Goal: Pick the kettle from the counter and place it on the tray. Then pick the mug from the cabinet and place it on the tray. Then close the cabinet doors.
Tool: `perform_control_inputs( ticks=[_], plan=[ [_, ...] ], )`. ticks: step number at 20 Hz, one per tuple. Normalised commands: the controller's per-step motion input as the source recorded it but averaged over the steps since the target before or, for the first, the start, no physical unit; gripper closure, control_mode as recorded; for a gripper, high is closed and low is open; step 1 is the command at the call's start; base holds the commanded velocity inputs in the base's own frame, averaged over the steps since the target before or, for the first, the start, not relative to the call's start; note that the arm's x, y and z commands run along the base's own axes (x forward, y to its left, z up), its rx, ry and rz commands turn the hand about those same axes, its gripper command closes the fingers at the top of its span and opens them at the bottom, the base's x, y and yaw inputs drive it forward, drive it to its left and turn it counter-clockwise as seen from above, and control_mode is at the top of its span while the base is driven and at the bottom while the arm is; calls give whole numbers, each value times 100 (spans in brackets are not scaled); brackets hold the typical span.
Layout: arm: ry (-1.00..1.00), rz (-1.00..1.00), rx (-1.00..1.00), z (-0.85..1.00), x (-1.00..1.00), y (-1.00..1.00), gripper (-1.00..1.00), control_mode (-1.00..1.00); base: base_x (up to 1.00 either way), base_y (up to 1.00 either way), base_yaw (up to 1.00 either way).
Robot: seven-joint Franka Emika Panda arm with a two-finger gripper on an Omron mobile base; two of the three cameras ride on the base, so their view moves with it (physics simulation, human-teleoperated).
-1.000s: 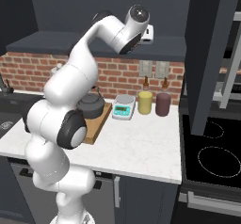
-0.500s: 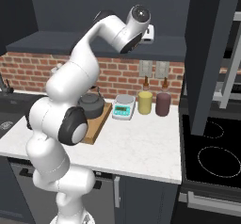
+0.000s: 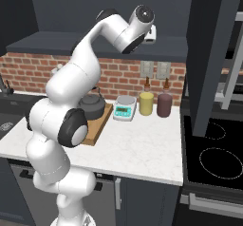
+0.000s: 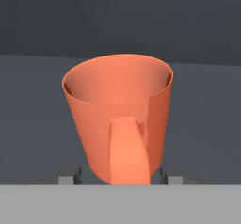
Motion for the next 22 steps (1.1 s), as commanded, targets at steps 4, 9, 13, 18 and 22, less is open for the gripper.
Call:
perform_control_inputs(
  ticks=[4,9,13,18,22],
  plan=[
    [0,3,0,-6,-1,1,100,-100,0,0,0],
    [0,4,0,-7,-1,1,100,-100,0,0,0],
    [0,5,0,0,-39,1,100,-100,0,0,0],
    [-2,10,0,2,-77,4,100,-100,0,0,0],
    [-2,12,0,0,-95,22,100,-100,0,0,0]
  ],
)
